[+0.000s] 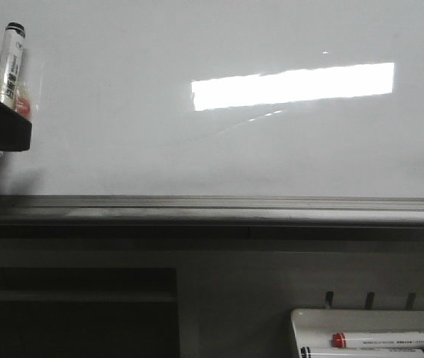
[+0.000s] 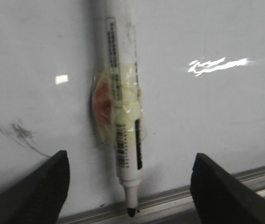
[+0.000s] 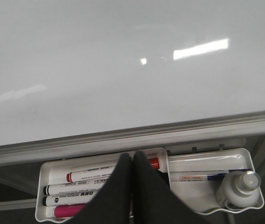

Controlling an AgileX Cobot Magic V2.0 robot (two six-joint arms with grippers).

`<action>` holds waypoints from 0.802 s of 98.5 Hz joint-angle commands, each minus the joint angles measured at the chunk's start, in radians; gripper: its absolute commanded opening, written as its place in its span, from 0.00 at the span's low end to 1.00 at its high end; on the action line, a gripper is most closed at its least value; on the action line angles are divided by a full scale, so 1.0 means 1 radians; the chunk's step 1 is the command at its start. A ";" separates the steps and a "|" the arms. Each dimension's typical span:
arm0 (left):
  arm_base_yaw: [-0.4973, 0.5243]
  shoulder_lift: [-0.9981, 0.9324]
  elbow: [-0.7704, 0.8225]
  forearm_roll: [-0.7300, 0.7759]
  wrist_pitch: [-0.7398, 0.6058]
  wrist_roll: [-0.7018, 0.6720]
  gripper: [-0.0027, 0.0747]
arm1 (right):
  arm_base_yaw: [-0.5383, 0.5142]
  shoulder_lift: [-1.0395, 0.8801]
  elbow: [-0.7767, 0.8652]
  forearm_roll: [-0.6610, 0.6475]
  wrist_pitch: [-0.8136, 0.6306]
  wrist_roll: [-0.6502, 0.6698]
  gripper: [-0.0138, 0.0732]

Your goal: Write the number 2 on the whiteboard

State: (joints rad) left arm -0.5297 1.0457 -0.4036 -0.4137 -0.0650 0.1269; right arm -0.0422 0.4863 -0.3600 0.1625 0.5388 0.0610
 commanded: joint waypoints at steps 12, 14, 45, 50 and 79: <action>-0.006 0.031 -0.026 -0.016 -0.126 0.000 0.63 | 0.023 0.008 -0.034 0.005 -0.073 -0.010 0.10; -0.006 0.031 -0.026 -0.016 -0.131 0.000 0.60 | 0.023 0.008 -0.034 0.005 -0.072 -0.010 0.10; -0.006 0.032 -0.026 0.025 -0.177 0.000 0.01 | 0.025 0.008 -0.034 0.005 -0.053 -0.010 0.10; -0.006 0.032 -0.026 0.041 -0.174 0.000 0.01 | 0.036 0.008 -0.034 0.005 -0.053 -0.012 0.10; -0.129 -0.062 -0.026 0.299 -0.086 0.000 0.01 | 0.302 0.017 -0.129 0.338 0.014 -0.460 0.10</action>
State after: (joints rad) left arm -0.6087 1.0329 -0.4036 -0.2079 -0.1184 0.1269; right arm 0.1734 0.4863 -0.4133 0.3556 0.5884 -0.2178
